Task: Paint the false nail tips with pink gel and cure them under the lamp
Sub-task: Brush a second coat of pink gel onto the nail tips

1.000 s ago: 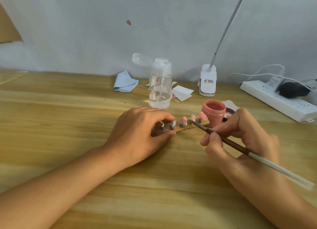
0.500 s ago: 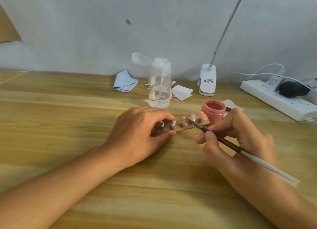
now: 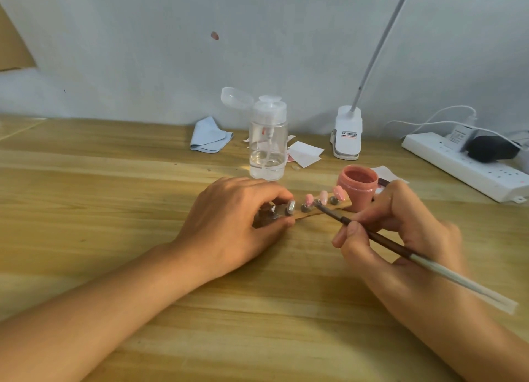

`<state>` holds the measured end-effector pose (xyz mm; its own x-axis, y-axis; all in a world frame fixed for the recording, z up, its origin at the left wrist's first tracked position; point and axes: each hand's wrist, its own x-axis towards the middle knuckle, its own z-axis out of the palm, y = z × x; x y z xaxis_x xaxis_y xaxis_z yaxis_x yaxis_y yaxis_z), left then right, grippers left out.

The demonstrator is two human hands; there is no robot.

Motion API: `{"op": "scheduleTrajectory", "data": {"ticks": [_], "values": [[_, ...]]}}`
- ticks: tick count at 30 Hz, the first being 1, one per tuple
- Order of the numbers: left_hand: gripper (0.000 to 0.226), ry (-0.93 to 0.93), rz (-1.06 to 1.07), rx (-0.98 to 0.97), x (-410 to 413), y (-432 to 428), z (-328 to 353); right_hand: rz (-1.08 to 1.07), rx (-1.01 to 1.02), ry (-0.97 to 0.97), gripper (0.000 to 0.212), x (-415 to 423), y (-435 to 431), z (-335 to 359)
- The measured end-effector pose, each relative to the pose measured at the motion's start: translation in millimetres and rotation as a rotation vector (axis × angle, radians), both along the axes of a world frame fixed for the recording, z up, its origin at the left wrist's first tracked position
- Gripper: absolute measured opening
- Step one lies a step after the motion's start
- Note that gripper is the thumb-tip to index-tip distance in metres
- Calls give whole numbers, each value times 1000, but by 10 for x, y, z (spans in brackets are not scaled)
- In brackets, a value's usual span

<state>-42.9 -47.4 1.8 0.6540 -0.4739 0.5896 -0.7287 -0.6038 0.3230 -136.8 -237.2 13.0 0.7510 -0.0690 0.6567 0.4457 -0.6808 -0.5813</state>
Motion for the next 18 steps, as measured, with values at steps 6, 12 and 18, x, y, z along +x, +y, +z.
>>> {"op": "scheduleTrajectory", "data": {"ticks": [6, 12, 18], "values": [[20, 6, 2, 1, -2, -4, 0, -6, -3, -27, 11, -15, -2, 13], [17, 3, 5, 15, 3, -13, 3, 1, -53, -51, 14, -4, 27, 40], [23, -37, 7, 29, 13, -8, -1, -28, -152, -46, 19, -5, 26, 23]]}}
